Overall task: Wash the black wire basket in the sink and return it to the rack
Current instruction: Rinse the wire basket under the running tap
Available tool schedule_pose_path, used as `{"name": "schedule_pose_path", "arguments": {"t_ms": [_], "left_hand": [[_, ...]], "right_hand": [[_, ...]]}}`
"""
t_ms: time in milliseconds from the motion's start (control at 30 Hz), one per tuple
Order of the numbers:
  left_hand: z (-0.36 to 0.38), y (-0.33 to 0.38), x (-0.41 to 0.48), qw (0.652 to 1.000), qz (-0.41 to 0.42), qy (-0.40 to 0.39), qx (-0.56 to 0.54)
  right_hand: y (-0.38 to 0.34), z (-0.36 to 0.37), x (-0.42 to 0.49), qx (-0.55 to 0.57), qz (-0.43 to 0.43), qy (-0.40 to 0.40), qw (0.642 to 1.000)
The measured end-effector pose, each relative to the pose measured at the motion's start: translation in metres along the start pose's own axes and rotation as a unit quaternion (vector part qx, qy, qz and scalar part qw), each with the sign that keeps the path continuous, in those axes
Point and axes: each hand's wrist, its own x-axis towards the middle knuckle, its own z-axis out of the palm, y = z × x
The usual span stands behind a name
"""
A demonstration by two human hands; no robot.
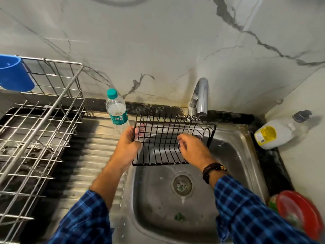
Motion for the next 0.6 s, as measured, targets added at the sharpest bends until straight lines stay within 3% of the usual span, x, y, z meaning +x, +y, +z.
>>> {"name": "schedule_pose_path", "arguments": {"t_ms": [133, 200, 367, 467, 600], "left_hand": [[0.003, -0.006, -0.004, 1.0, -0.01, -0.009, -0.002], [0.008, -0.009, -0.003, 1.0, -0.01, -0.006, -0.018], [0.032, -0.015, -0.004, 0.998, -0.012, 0.0, -0.058], [0.048, -0.021, -0.007, 0.998, -0.001, -0.026, -0.051], [0.063, -0.021, 0.007, 0.998, -0.013, -0.054, -0.01]], "right_hand": [[-0.005, 0.004, 0.002, 0.062, 0.112, 0.218, 0.968], [-0.015, 0.01, -0.001, 0.045, 0.123, 0.246, 0.96], [-0.044, 0.026, -0.009, 0.098, 0.23, 0.155, 0.956], [-0.056, 0.028, -0.009, 0.14, 0.277, 0.059, 0.949], [-0.069, 0.034, -0.028, 0.121, 0.16, -0.037, 0.979]]}}
